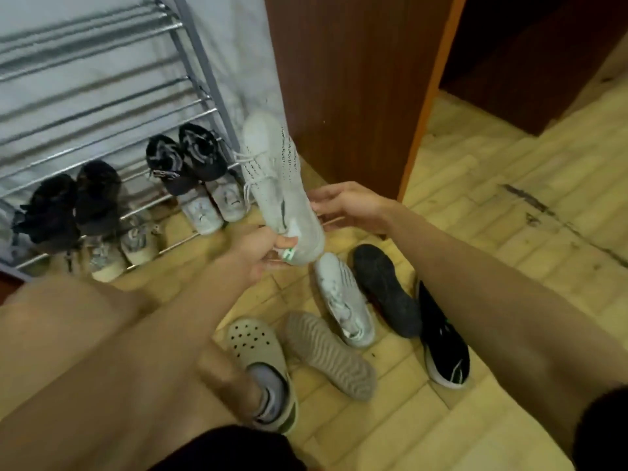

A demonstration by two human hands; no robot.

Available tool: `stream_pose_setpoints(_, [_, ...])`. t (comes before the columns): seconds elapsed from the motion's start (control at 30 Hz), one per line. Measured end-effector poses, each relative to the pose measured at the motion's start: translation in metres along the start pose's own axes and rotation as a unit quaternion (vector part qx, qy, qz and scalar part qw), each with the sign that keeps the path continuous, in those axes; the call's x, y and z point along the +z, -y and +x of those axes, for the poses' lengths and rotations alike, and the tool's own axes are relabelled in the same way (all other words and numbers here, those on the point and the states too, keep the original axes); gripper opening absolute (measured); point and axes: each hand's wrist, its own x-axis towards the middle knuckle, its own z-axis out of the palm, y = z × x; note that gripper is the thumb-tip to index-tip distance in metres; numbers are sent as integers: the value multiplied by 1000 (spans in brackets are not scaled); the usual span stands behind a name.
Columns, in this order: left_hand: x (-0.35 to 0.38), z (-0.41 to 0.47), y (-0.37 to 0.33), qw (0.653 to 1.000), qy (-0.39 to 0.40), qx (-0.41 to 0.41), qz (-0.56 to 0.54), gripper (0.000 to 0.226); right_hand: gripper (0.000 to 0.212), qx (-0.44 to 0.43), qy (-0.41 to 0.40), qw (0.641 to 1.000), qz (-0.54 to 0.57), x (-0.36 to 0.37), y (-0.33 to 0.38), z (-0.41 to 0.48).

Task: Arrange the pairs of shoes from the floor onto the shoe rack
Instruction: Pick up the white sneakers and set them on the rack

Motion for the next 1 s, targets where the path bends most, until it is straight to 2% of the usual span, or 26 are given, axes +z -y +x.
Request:
stream_pose_setpoints(0.07, [26,8,32,996,45,-74,-3,31,36,68,-31,997,25,-9,-41,-4])
stream_pose_setpoints(0.13, [42,15,63,991,57,-125,9,39,23,140,-67,988,18,-14,-78,-12])
stream_pose_setpoints(0.23, [36,24,100,986,63,-146,49,48,3,185,-113,976,-19,-17,-127,-21])
stream_pose_setpoints(0.3, [23,29,120,983,61,-156,75,51,6,200,-142,968,-47,-14,-155,-23])
stream_pose_setpoints(0.4, [13,32,141,976,63,-186,97,51,25,233,-155,950,-140,-1,-191,-20])
stream_pose_setpoints(0.5, [18,32,146,972,81,-211,72,48,19,276,-129,924,-232,19,-216,-23])
stream_pose_setpoints(0.53, [18,33,146,969,82,-223,61,47,22,292,-120,920,-234,27,-226,-22])
stream_pose_setpoints(0.63, [19,39,148,964,67,-245,76,45,89,337,-122,922,-145,50,-249,-21])
stream_pose_setpoints(0.67, [20,43,150,963,63,-246,91,44,105,347,-131,923,-106,56,-252,-19])
stream_pose_setpoints(0.73, [21,49,153,960,61,-247,113,40,123,366,-141,916,-86,63,-254,-12])
stream_pose_setpoints(0.8, [19,50,154,956,65,-257,125,31,134,383,-127,898,-177,68,-255,-1])
stream_pose_setpoints(0.87, [14,49,154,951,72,-266,141,19,136,391,-115,876,-257,74,-257,9])
stream_pose_setpoints(1.0, [7,50,154,954,71,-261,129,33,114,384,-138,872,-271,73,-264,14])
